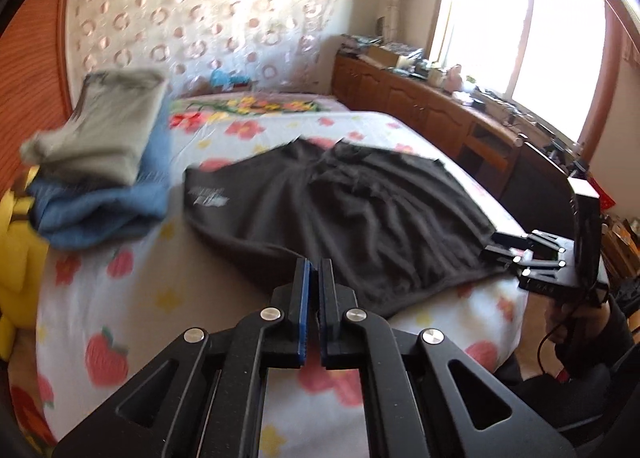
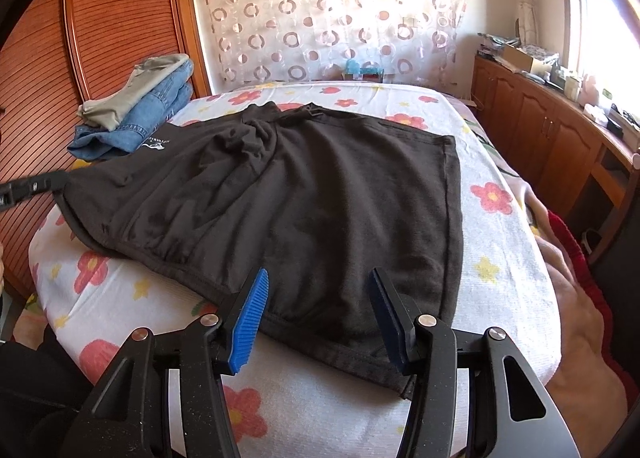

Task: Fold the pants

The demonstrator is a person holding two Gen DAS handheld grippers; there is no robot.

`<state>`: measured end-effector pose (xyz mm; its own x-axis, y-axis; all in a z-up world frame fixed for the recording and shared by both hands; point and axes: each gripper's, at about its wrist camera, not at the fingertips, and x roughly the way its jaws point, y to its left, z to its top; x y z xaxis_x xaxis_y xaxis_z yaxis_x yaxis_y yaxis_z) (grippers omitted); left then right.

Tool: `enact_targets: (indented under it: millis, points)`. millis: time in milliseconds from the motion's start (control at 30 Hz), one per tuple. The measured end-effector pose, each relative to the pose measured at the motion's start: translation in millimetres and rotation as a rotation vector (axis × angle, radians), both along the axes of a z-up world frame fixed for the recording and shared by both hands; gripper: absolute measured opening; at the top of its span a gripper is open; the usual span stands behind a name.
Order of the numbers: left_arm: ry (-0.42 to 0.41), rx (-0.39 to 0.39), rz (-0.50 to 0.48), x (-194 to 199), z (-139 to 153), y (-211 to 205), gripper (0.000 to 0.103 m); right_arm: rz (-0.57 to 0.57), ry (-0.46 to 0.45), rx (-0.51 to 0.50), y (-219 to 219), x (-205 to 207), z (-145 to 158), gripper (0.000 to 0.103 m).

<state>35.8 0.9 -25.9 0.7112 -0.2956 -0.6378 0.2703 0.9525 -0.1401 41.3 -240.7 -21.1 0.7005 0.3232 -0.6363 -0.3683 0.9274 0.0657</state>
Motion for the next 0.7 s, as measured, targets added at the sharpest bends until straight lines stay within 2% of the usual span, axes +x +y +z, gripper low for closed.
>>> enact_targets:
  millis: [333,700]
  points:
    - [-0.083,0.042,-0.166,37,46,-65,0.005,-0.027,-0.021,0.000,-5,-1,0,0.053]
    - [-0.055,0.058,-0.260,71,48,-115,0.005,-0.046,-0.037,0.016,-7,0,-3,0.053]
